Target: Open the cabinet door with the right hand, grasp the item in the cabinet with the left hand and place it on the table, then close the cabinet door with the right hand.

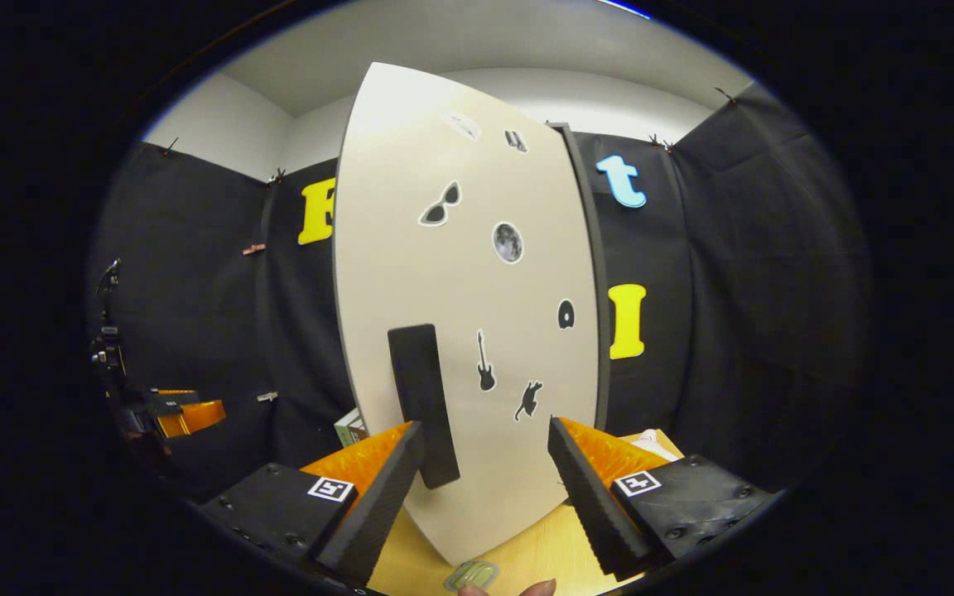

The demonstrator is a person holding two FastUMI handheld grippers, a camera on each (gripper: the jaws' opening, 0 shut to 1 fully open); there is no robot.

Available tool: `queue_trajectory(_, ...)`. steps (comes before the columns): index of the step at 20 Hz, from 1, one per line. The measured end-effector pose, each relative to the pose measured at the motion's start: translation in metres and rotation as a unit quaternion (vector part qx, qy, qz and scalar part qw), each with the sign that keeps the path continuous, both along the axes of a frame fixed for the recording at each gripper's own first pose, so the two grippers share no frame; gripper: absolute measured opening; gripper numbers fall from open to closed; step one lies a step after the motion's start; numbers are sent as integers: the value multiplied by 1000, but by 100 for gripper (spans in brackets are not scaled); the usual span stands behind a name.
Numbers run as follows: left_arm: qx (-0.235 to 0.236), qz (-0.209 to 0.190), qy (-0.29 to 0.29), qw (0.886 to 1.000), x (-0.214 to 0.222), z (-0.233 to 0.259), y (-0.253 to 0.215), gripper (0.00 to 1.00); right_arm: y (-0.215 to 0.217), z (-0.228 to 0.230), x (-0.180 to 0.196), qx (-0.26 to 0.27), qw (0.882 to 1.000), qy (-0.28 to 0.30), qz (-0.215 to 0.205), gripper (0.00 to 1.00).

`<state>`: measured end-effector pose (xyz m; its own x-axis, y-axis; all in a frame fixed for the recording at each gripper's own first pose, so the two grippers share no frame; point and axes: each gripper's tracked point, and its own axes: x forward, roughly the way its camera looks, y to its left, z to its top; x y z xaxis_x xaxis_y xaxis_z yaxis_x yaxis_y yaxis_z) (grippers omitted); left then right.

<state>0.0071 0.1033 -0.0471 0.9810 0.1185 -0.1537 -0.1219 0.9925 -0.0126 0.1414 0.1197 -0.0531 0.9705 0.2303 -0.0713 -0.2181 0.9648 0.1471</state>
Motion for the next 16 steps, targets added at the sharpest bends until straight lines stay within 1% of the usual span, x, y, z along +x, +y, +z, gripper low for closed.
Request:
queue_trajectory(2, -2, 3, 0, 1000, -1, 0, 2, 96, -2, 3, 2, -13, 1000, -6, -7, 98)
queue_trajectory(5, -4, 4, -1, 1000, -3, -1, 4, 96, -2, 10, 4, -3, 1000, -15, -20, 98)
queue_trajectory(12, -3, 0, -8, 1000, -3, 8, -2, 97, -29, 25, 3, -7, 998, -35, -57, 98)
queue_trajectory(16, -1, -3, -9, 1000, -7, 8, -9, 97, -47, 37, -1, -21, 995, -53, -81, 97)
